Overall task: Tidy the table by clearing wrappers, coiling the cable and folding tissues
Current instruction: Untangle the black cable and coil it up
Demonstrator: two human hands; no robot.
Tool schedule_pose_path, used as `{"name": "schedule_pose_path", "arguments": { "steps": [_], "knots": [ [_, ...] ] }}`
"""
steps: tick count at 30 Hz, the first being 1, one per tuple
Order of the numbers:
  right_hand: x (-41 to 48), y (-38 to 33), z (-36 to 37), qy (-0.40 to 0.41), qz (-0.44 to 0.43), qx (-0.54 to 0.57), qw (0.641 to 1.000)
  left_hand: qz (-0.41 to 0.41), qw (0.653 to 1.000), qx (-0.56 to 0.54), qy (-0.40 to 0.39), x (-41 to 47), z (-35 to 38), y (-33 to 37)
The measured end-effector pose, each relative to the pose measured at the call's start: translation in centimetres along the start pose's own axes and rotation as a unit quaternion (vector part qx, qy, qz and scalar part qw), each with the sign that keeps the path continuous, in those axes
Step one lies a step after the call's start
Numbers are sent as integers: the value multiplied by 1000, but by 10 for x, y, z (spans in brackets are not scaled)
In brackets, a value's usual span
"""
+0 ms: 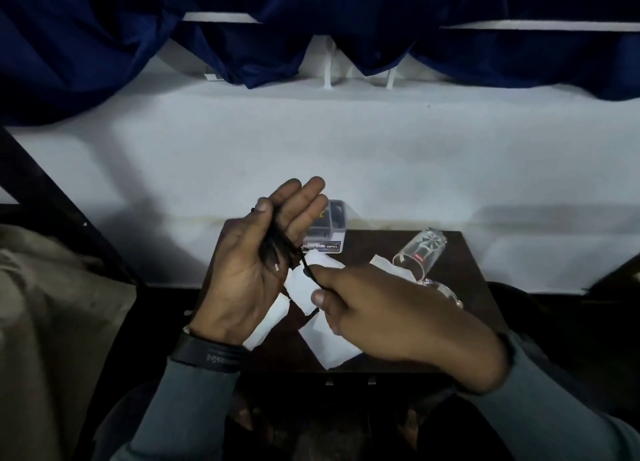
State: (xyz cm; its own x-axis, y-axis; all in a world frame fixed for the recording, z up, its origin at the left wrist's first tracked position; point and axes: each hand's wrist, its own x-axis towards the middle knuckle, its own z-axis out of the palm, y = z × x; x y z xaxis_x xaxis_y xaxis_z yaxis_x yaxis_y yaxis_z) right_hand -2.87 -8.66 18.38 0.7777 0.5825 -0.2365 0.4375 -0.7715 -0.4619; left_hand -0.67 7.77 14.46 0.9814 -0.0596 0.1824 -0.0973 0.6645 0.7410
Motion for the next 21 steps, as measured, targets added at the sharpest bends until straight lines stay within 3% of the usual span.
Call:
{"name": "schedule_pose_path", "arguments": {
  "steps": [2, 4, 8, 10, 13, 16, 18, 21],
  "knots": [
    [-10, -3, -7, 41, -14, -50, 998, -1, 996, 85, 32, 1, -5, -7],
    [-14, -4, -20, 135, -30, -82, 987, -12, 983, 175, 51, -1, -5, -13],
    [-8, 0, -47, 290, -60, -36, 955, -26, 947, 320, -12, -10, 8, -15],
    [5, 8, -50, 322, -67, 20, 944, -57, 961, 265, -44, -11, 13, -16],
    [26, 22, -39, 279, -61, 193, 939, -130, 986, 13, -102, -9, 5, -13],
    [28, 27, -18, 180, -56, 317, 930, -203, 921, -250, -218, -3, -5, -9],
    [25, 26, -7, 143, -41, 397, 906, -198, 920, -276, -195, 0, -10, -9],
    [25, 24, 3, 162, -59, 398, 901, -158, 984, -79, -22, 0, -11, -11]
  ]
}}
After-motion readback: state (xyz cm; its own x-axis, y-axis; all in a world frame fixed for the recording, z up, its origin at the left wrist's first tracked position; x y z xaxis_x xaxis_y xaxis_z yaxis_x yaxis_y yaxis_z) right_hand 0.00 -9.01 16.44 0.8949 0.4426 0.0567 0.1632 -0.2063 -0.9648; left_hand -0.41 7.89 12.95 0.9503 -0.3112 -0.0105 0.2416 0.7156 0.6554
